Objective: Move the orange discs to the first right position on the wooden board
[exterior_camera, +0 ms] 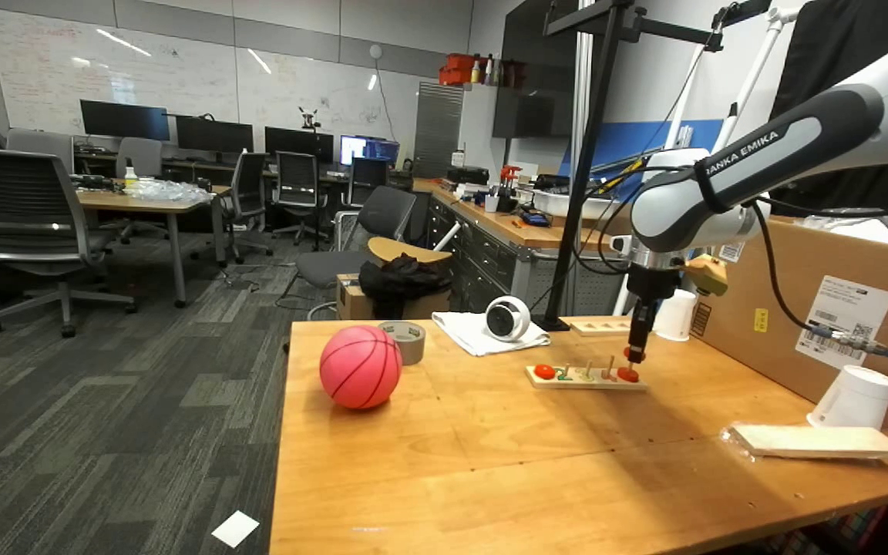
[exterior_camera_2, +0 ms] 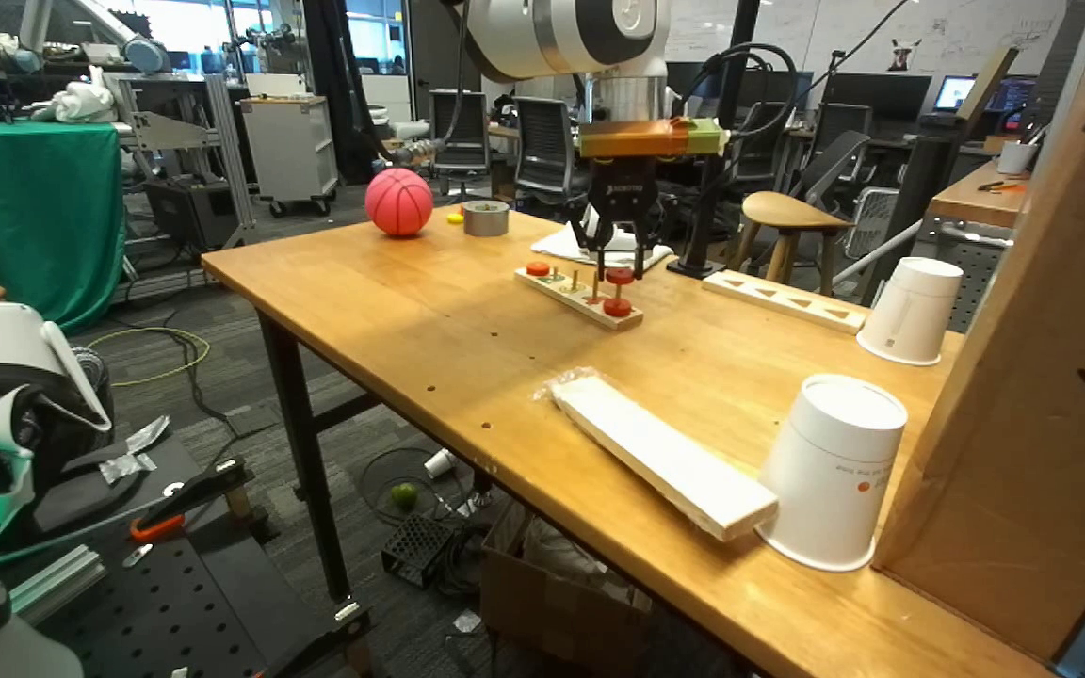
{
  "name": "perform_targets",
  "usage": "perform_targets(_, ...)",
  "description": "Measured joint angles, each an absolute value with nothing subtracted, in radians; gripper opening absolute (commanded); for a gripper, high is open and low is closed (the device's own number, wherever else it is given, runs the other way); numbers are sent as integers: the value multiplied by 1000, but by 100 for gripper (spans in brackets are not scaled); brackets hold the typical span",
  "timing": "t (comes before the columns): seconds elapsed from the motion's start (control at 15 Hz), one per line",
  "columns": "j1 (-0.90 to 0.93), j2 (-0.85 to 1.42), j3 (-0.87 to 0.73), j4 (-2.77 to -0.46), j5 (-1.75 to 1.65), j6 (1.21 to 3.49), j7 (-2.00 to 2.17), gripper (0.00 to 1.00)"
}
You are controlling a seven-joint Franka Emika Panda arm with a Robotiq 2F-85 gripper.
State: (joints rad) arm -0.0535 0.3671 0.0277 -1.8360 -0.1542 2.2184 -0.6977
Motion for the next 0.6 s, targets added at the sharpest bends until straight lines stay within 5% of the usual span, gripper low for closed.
perform_targets(0.2,-64,370,35,-1848,-78,2235,-698,100)
perform_targets(0.6,-63,354,77,-1848,-42,2317,-699,100)
